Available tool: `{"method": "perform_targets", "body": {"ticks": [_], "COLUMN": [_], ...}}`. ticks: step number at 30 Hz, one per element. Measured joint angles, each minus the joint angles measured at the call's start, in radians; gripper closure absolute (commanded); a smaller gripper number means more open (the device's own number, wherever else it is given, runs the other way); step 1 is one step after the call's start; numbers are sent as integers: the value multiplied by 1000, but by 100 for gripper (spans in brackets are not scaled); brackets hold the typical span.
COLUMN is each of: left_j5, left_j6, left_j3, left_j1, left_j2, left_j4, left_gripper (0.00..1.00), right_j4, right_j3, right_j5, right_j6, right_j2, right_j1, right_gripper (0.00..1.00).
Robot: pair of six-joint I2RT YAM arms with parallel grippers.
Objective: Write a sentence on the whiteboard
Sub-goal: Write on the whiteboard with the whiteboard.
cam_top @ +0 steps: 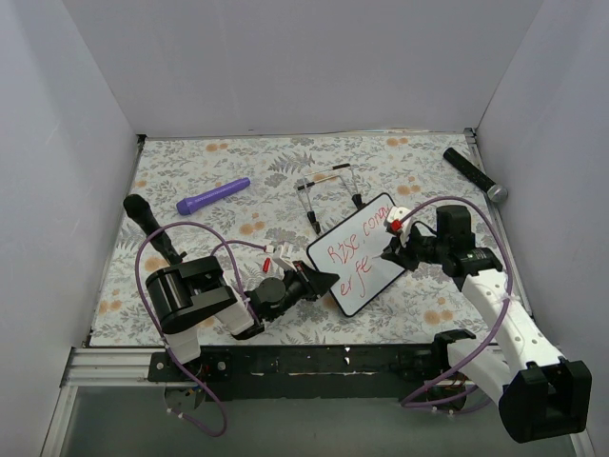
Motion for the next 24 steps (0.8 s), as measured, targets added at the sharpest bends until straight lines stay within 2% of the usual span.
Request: {"method": "perform_targets", "body": {"ticks": [24], "left_j5": [3], "left_j6": [0], "left_j3": [-8], "left_j1": [0], "left_j2": [-8], "left_j4": [0], "left_gripper": [100], "right_j4": [27], "right_j3": [0], "right_j5": [-61], "right_j6": [-26], "right_j2": [2], "right_j1": [-40], "right_gripper": [99]}}
